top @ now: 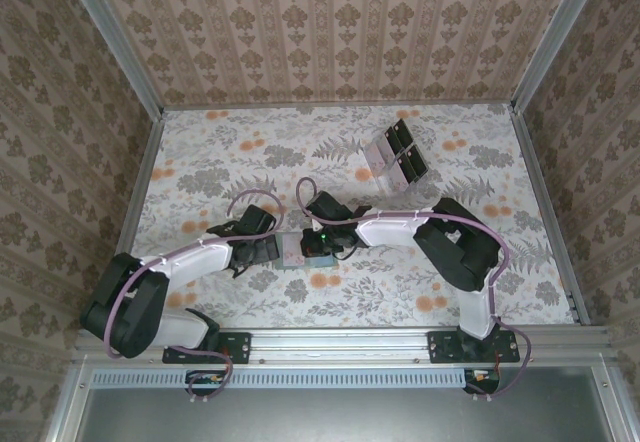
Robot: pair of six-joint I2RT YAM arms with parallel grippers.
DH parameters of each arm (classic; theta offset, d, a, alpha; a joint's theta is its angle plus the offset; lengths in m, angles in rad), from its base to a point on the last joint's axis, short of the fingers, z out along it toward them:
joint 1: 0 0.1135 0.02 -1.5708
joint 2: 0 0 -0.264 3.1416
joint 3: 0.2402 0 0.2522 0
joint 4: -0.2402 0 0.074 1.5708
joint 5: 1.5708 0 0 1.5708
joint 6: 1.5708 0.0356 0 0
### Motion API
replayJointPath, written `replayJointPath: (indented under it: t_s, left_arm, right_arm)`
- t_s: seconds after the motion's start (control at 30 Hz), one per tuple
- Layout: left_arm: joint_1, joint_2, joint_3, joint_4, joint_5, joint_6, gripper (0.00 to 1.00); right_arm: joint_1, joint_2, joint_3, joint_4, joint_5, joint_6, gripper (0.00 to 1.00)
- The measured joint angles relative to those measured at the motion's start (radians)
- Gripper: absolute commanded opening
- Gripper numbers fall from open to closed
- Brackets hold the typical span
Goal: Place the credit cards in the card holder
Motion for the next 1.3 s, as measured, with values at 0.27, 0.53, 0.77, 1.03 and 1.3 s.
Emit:
replayJointPath:
  t_s: [0.27,0.53,0.77,1.03,1.3]
  left_arm:
    - [-0.006,0.006,0.001,0.004,-0.006,0.000,1.00]
    - [-0.012,0.008,0.002,0.007,-0.010,0.000,1.00]
    - [-0.011,0.000,0.005,-0.001,-0.010,0.005,1.00]
    - [0.014,-0.142,0.029,-0.059,-0.009,0.038,1.00]
    - [0.013,-0.190,0.041,-0.079,0.018,0.045,1.00]
  right_arm:
    - [0.004,0.010,0.010,0.003,-0.008,0.008,0.00]
    - [0.004,0.019,0.018,0.011,-0.030,0.026,0.00]
    - [0.004,-0.003,0.022,0.003,-0.033,0.023,0.18]
    - [-0.012,-0.134,0.023,-0.076,0.006,-0.043,0.44]
    - [-0.053,-0.129,0.024,-0.131,0.032,-0.095,0.41]
